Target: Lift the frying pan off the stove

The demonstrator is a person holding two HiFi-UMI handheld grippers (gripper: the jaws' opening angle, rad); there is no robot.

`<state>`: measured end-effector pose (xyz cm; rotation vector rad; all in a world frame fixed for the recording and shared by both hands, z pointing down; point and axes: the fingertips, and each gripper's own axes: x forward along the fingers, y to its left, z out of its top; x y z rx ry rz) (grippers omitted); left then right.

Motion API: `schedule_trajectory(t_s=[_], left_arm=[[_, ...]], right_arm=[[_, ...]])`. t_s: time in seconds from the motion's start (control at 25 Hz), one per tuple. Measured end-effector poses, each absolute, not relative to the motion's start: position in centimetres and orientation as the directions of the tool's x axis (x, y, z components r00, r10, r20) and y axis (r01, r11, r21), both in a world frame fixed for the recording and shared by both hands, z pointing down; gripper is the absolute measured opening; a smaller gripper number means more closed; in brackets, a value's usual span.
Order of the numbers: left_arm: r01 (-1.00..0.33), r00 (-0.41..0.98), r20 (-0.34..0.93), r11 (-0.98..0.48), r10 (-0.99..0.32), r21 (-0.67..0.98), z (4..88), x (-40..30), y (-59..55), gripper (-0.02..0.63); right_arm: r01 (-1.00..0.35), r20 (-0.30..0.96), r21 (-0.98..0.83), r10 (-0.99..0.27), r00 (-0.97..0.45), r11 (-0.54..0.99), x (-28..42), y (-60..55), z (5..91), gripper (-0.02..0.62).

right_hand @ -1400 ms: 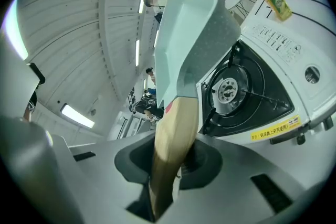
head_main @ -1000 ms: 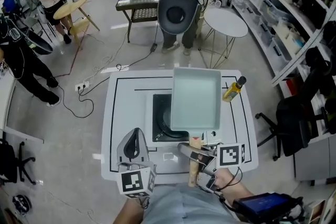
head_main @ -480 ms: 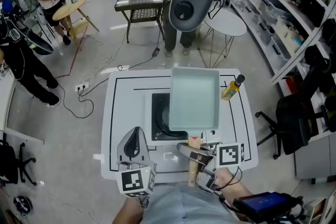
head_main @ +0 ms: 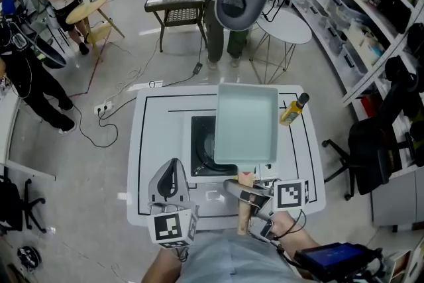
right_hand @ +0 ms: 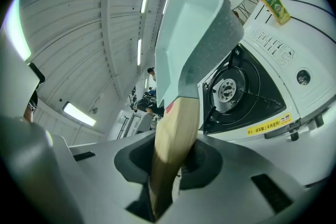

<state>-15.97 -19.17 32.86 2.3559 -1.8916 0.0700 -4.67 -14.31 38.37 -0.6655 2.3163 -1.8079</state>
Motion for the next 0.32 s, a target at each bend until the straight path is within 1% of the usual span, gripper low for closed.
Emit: schedule_trajectory(t_s=[0.32], left_arm=[[-0.974, 0.224, 0.107, -0.218, -0.969, 0.060, 33.57, -15.53, -19.60, 0.018]], right_arm=[[-0.240, 0.138, -0.948, -0.411, -0.901, 0.208, -4.59, -14.84, 38.36, 0.101]])
